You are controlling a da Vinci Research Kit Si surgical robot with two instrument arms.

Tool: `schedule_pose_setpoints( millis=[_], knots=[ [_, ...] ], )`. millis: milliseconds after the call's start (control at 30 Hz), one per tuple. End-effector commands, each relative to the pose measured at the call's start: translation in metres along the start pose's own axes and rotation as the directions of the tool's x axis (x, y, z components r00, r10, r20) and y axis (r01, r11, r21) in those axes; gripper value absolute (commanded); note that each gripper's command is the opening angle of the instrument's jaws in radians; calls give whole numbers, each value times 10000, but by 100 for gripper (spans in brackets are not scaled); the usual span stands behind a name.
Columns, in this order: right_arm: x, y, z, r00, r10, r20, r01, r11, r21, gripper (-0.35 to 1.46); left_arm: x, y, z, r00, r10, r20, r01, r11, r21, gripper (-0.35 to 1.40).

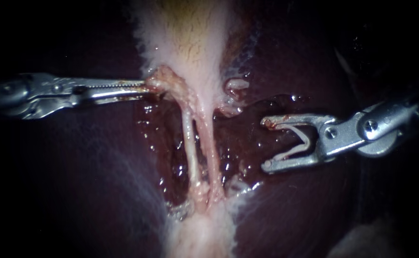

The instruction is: Grabbing gallbladder

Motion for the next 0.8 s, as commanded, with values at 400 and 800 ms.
schedule_pose_setpoints(
  millis=[400, 800],
  knots=[
    [0, 0, 0, 10000, 1, -1, -1, 10000, 2, 50, 71, 2, -47, 9966, -399, -728, 390, 9992, -126, -35],
    [0, 0, 0, 10000, 1, -1, -1, 10000, 2, 50, 63, 1, -44, 9967, -360, -732, 352, 9993, -121, -35]
  ],
)
